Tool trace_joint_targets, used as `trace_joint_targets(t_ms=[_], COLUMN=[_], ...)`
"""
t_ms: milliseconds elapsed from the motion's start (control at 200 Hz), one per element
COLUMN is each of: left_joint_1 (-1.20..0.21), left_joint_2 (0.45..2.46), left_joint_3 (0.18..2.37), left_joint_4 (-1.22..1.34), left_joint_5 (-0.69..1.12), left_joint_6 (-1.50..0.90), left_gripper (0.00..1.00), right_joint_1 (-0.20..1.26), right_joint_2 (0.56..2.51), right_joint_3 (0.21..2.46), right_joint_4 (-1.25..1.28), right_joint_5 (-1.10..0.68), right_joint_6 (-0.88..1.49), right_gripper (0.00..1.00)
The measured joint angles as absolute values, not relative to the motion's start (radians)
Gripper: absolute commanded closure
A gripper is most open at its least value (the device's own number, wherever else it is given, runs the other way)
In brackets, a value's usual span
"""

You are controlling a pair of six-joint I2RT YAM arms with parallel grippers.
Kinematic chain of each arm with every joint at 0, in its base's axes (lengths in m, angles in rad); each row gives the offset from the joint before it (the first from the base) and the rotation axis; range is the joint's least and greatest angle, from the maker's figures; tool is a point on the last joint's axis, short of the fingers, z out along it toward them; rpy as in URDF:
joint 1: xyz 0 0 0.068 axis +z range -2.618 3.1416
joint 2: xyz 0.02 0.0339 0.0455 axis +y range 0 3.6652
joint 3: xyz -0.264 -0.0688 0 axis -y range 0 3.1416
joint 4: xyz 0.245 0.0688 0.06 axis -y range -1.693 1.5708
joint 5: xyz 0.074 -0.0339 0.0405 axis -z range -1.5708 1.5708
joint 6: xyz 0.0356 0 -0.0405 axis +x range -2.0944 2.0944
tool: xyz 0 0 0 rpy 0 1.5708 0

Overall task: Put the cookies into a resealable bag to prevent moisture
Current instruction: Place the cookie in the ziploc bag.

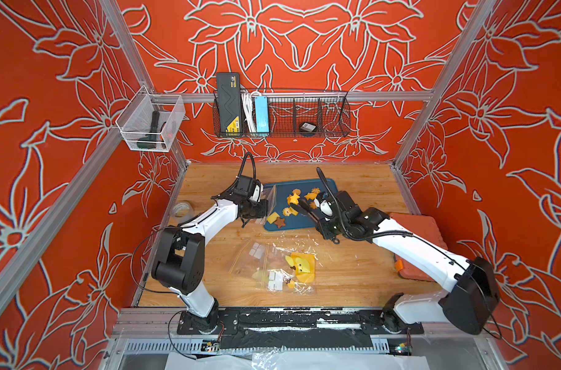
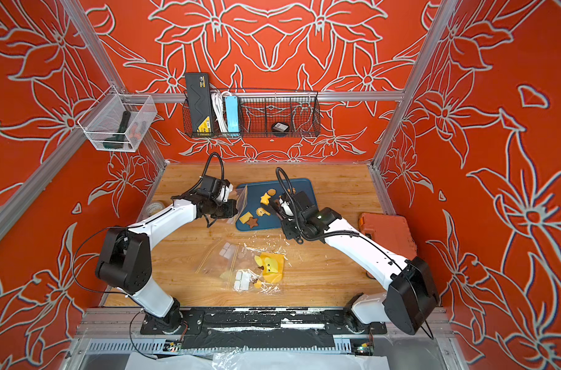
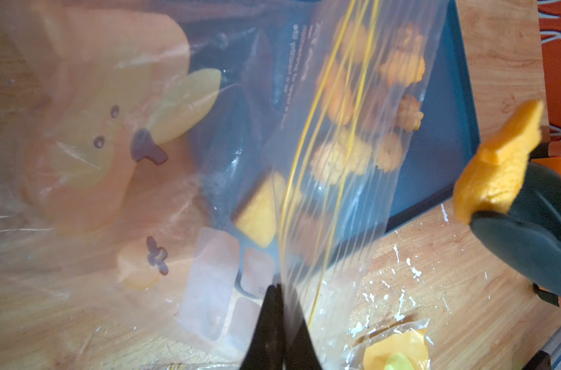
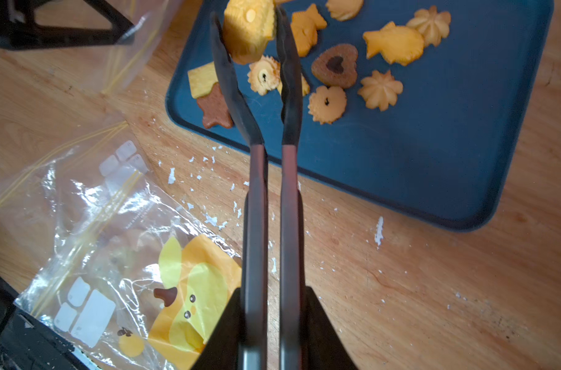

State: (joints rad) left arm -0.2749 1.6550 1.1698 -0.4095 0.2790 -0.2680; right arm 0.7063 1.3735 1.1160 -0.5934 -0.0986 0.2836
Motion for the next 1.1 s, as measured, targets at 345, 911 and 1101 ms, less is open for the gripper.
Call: trace_joint_targets(t_ms=[345,911,1101], left_joint_1=[-0.303,-0.307,-0.308], left_joint_2=[1.668,1.668,1.668], left_joint_3=[1.17,1.17,1.17], left_joint_4=[-0.41,-0.41,-0.41], left_joint_5=[0.287,0.284,0.279], left_joint_6=[-0.26,-0.258,-0.258], left_gripper=[1.0,1.0,1.0], right_joint_1=[0.759,0.771,0.772], right_joint_2=[1.458,1.544,1.575], right_joint_3=[1.217,1.248,1.248], right_joint_4=[-0.595,-0.646,-0.674], right_joint_5=[-0.118,-0.101,-0.102], right_joint_6=[0.251,0.25,0.241], right_gripper=[0.95,0.96,0.96])
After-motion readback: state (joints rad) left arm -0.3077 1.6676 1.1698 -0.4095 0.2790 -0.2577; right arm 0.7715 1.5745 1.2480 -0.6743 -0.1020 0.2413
